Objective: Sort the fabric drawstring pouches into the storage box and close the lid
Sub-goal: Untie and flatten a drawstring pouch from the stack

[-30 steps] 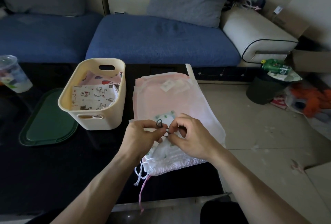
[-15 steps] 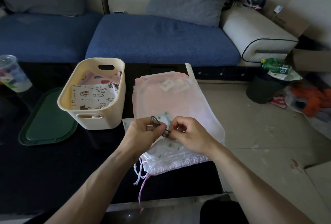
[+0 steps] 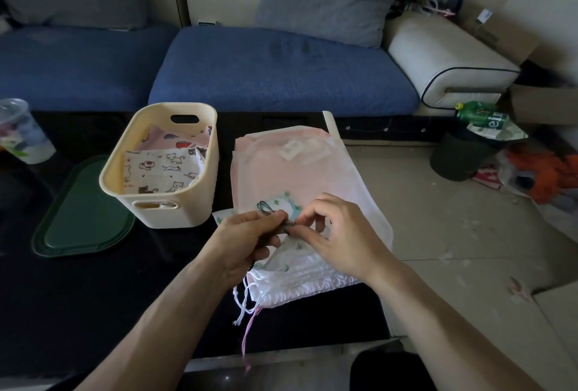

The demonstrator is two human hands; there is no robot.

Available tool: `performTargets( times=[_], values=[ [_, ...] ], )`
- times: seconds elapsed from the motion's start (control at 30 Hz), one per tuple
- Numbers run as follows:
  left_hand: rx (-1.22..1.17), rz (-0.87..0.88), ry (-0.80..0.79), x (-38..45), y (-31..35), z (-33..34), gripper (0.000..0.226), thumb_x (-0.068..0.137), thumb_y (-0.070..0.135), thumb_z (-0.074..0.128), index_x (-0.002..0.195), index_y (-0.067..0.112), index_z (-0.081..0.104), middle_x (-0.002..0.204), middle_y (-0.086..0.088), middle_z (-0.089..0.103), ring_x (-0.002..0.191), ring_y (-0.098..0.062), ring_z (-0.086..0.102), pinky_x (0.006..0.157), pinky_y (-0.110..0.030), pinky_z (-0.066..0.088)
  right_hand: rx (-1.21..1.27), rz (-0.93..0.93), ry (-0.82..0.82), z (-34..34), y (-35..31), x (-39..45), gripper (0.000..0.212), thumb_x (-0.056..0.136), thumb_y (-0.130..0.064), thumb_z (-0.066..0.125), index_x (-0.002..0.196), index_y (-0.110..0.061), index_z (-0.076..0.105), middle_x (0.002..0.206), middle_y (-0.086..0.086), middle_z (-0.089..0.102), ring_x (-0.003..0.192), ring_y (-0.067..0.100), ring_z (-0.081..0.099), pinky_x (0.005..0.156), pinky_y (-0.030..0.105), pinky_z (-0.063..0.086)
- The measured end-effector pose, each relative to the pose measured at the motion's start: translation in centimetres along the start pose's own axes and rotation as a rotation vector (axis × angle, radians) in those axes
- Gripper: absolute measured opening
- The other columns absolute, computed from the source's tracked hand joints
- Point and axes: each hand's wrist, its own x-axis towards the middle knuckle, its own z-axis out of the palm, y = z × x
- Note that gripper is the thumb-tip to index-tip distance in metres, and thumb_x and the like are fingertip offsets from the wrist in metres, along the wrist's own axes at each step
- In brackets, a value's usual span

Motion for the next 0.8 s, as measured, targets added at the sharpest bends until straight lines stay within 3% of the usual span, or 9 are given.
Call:
performTargets(
  times=[0.13, 0.23, 0.33, 0.4, 0.47, 0.57, 0.7, 0.8],
  values=[
    [0.033, 0.048, 0.055, 0.0, -0.2, 0.2, 0.021, 0.094, 0.021, 0.065, 0.097, 0.001, 0.071, 0.084, -0.007, 0.072, 0.056, -0.012, 0.056, 0.046, -0.02, 0.037, -0.096, 0.059, -0.115, -0.1, -0.3, -0.1, 0.015, 0.092, -0.03, 0.071, 0.08, -0.024, 0.064, 0.079, -0.016, 0.055, 0.068, 0.006, 0.052, 0.061, 0.017, 0.039],
    [0.135, 0.14, 0.171, 0.3, -0.5, 0.0, 0.022, 0.096, 0.019, 0.064, 0.095, -0.001, 0.071, 0.078, -0.003, 0.071, 0.053, -0.014, 0.059, 0.044, -0.021, 0.037, -0.127, 0.148, -0.26, -0.1, -0.7, -0.6, 0.011, 0.091, -0.026, 0.066, 0.084, -0.017, 0.066, 0.083, -0.01, 0.063, 0.07, 0.005, 0.057, 0.065, 0.024, 0.048],
    [0.266, 0.208, 0.265, 0.8, -0.9, -0.3, 0.021, 0.096, 0.017, 0.065, 0.088, -0.002, 0.072, 0.077, -0.007, 0.072, 0.052, -0.016, 0.064, 0.044, -0.025, 0.041, -0.205, 0.248, -0.386, -0.4, -1.3, -0.8, 0.017, 0.087, -0.027, 0.062, 0.083, -0.011, 0.066, 0.082, 0.002, 0.069, 0.073, 0.019, 0.064, 0.07, 0.039, 0.053],
    [0.31, 0.218, 0.274, 1.0, -1.1, -0.2, 0.022, 0.096, 0.017, 0.064, 0.085, 0.0, 0.072, 0.08, -0.01, 0.073, 0.053, -0.017, 0.065, 0.045, -0.027, 0.043, -0.248, 0.281, -0.433, -0.6, -1.4, -0.8, 0.028, 0.087, -0.029, 0.059, 0.083, -0.002, 0.065, 0.082, 0.012, 0.07, 0.072, 0.03, 0.063, 0.066, 0.043, 0.051],
    [0.321, 0.223, 0.281, 1.2, -1.3, -0.1, 0.024, 0.097, 0.018, 0.063, 0.084, 0.001, 0.072, 0.081, -0.012, 0.073, 0.052, -0.019, 0.065, 0.045, -0.028, 0.045, -0.294, 0.289, -0.465, -0.7, -1.4, -0.9, 0.035, 0.09, -0.031, 0.054, 0.078, 0.002, 0.059, 0.073, 0.013, 0.065, 0.061, 0.032, 0.054, 0.056, 0.042, 0.044],
    [0.282, 0.208, 0.276, 1.5, -1.6, 0.1, 0.026, 0.099, 0.018, 0.059, 0.087, -0.003, 0.071, 0.08, -0.013, 0.075, 0.052, -0.02, 0.065, 0.047, -0.027, 0.047, -0.316, 0.29, -0.504, -0.5, -1.6, -1.0, 0.038, 0.091, -0.029, 0.05, 0.06, -0.006, 0.045, 0.058, 0.007, 0.047, 0.05, 0.02, 0.036, 0.051, 0.037, 0.032],
    [0.178, 0.152, 0.294, 1.9, -2.1, 0.6, 0.024, 0.1, 0.015, 0.057, 0.089, -0.002, 0.069, 0.074, -0.013, 0.074, 0.048, -0.018, 0.061, 0.049, -0.027, 0.05, -0.341, 0.233, -0.526, 0.1, -2.1, -1.2, 0.032, 0.084, -0.024, 0.056, 0.059, -0.005, 0.049, 0.064, 0.017, 0.057, 0.051, 0.018, 0.037, 0.05, 0.035, 0.033],
    [0.148, 0.134, 0.367, 2.5, -2.3, 0.5, 0.023, 0.098, 0.007, 0.057, 0.082, -0.004, 0.069, 0.06, -0.01, 0.068, 0.043, -0.016, 0.052, 0.044, -0.026, 0.045, -0.334, 0.138, -0.529, 0.9, -2.5, -1.7, 0.029, 0.08, -0.021, 0.056, 0.059, -0.002, 0.051, 0.059, 0.016, 0.055, 0.05, 0.019, 0.038, 0.049, 0.035, 0.036]
  ],
)
